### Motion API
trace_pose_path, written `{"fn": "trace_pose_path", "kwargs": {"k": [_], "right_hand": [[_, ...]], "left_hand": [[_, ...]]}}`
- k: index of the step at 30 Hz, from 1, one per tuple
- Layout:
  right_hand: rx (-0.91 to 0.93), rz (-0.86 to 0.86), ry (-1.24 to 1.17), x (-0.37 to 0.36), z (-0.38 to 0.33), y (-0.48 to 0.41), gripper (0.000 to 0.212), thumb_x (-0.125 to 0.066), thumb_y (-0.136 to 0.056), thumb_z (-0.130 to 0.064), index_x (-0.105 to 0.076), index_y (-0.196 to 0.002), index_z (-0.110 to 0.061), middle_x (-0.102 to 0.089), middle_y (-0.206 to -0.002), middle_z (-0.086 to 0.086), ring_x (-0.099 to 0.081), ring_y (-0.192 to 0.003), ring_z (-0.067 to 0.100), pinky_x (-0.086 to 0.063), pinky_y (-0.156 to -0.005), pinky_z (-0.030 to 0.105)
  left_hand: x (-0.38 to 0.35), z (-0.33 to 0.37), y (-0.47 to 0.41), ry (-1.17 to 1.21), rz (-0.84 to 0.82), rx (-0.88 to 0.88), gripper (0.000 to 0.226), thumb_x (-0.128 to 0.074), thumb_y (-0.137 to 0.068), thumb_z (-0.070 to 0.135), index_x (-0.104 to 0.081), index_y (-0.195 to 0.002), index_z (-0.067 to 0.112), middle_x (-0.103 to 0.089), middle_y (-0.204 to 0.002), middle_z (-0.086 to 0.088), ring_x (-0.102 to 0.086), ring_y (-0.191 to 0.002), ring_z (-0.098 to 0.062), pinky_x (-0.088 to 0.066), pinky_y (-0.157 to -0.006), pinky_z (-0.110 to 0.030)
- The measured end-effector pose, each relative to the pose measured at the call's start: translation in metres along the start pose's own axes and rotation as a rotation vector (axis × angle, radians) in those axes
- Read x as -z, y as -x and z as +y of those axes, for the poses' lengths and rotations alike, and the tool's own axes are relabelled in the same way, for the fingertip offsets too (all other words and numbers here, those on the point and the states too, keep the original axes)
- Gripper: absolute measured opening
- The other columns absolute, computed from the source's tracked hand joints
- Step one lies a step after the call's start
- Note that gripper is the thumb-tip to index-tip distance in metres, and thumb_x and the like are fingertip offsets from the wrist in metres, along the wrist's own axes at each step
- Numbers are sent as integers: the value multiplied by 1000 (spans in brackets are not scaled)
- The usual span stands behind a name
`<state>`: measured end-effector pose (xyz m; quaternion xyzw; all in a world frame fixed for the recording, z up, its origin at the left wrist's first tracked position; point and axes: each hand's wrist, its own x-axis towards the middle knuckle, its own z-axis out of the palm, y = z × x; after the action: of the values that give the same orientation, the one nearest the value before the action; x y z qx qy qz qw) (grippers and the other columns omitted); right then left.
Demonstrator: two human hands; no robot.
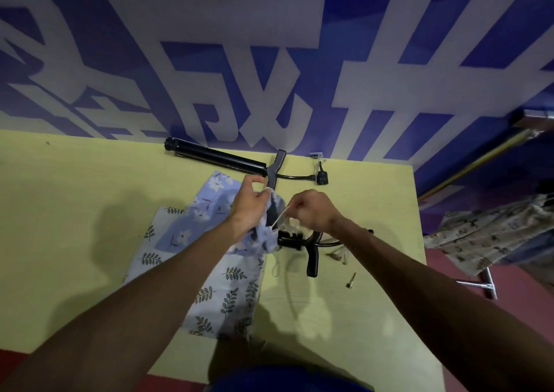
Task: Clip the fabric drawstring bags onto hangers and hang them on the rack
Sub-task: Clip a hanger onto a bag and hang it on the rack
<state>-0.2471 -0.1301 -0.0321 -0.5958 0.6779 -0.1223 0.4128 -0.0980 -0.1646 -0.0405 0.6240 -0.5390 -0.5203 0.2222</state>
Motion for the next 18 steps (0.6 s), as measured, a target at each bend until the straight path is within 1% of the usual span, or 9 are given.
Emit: {"fn": "trace_pose_path", "kwargs": {"k": [2,5,7,9,11,13,15,16,18], "right_hand": [[45,16,-28,15,-18,8,14,-62,-87,-17,-74,-86,-11,-71,-89,4,-54,-76,12,-37,-58,16],[75,29,-214,32,-47,19,16,-60,-89,-14,-65,-73,-16,-59,-70,-5,-51,-65,8,-39,-63,24],[87,66,-342,45,-71,27,21,-58,-90,-12,-60,-71,-18,-57,-69,-2,-50,-66,11,-40,-67,26],[140,100,-383,64,-101,33,23,-56,-91,-12,-58,-69,-18,-57,-71,2,-51,-69,15,-40,-69,29],[192,135,-372,84,-131,40,22,-54,-92,-14,-58,-70,-16,-58,-72,7,-51,-69,18,-40,-66,31],[231,186,-406,107,-158,47,21,-53,-93,-12,-57,-72,-11,-55,-73,13,-48,-66,21,-39,-59,30],[283,259,-466,131,-181,55,27,-51,-93,-9,-55,-66,-8,-53,-69,17,-46,-59,22,-36,-55,30],[306,308,-472,143,-190,59,30,-51,-92,-9,-55,-63,-8,-53,-66,17,-47,-56,22,-37,-56,32],[339,405,-468,167,-203,69,30,-52,-90,-11,-56,-60,-9,-55,-63,13,-50,-56,20,-41,-61,34]], "left_hand": [[14,20,6,24,-20,-78,23,-52,-93,13,-47,-114,22,-48,-59,-3,-39,-49,-16,-33,-50,-27],[34,51,11,-22,3,-195,19,-54,-92,14,-53,-105,29,-60,-79,-9,-51,-71,-24,-43,-64,-36],[51,73,16,-53,40,-265,15,-54,-92,18,-57,-99,31,-64,-85,-12,-57,-75,-27,-49,-68,-41],[72,96,20,-91,68,-333,16,-54,-92,19,-58,-103,30,-64,-82,-20,-58,-73,-29,-47,-65,-39],[87,115,19,-98,121,-408,20,-54,-91,19,-55,-106,31,-58,-72,-27,-53,-64,-26,-43,-59,-39],[98,138,22,-84,173,-470,22,-55,-90,16,-54,-106,31,-53,-67,-22,-45,-55,-22,-37,-53,-34],[104,163,30,-64,166,-530,20,-54,-91,12,-56,-105,26,-56,-76,-16,-44,-54,-18,-37,-53,-29],[105,175,35,-67,142,-557,20,-53,-91,10,-58,-105,23,-59,-85,-11,-49,-60,-15,-41,-57,-27],[104,196,45,-93,95,-597,23,-52,-90,10,-60,-109,21,-54,-106,-6,-56,-86,-16,-47,-80,-26]]}}
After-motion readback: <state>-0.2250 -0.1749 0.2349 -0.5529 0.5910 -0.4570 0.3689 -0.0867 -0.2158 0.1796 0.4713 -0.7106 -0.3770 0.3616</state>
